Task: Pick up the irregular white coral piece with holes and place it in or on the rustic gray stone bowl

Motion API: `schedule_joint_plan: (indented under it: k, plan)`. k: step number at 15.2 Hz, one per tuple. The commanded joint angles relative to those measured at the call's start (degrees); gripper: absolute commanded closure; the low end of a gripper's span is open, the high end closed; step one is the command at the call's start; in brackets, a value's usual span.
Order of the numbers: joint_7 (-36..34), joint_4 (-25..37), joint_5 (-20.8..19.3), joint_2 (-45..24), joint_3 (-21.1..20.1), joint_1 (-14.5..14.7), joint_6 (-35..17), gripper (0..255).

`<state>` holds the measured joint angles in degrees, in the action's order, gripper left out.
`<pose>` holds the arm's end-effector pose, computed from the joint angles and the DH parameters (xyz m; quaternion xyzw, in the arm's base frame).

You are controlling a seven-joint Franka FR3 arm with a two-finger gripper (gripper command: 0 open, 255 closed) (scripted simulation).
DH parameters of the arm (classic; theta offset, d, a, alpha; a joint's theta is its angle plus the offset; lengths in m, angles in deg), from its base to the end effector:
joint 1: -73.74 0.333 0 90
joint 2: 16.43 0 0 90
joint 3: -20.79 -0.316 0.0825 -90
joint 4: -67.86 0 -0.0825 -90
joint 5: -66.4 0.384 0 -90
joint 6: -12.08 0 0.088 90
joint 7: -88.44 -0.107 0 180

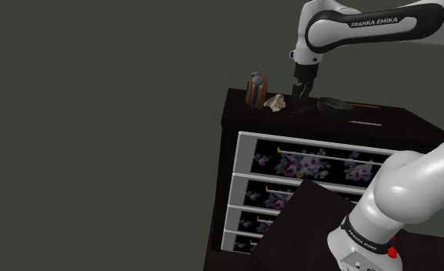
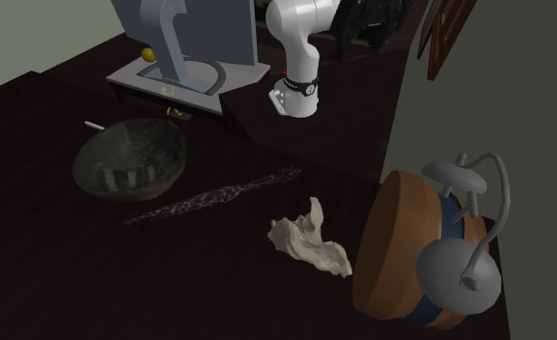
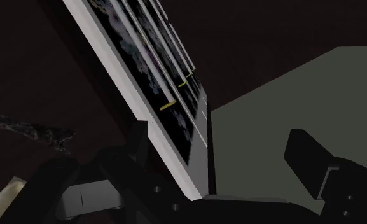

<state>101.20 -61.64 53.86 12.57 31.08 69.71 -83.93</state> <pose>0.3737 -0.1272 0.5439 0.9969 0.0153 -0.0550 0.0540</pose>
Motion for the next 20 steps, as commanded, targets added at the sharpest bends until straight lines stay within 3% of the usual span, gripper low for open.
schedule_joint_plan:
  k: [1,8,18,20]
  plan:
    - [3.2,2.0,-0.7,-3.5,2.5,-0.6,-2.0,0]
    - [12.8,11.1,0.4,-16.7,9.1,-1.9,-7.2,0]
    - [27.8,31.1,9.1,-39.3,14.7,-6.3,-9.6,0]
    - [27.8,30.6,9.2,-39.5,14.6,-6.5,-10.3,0]
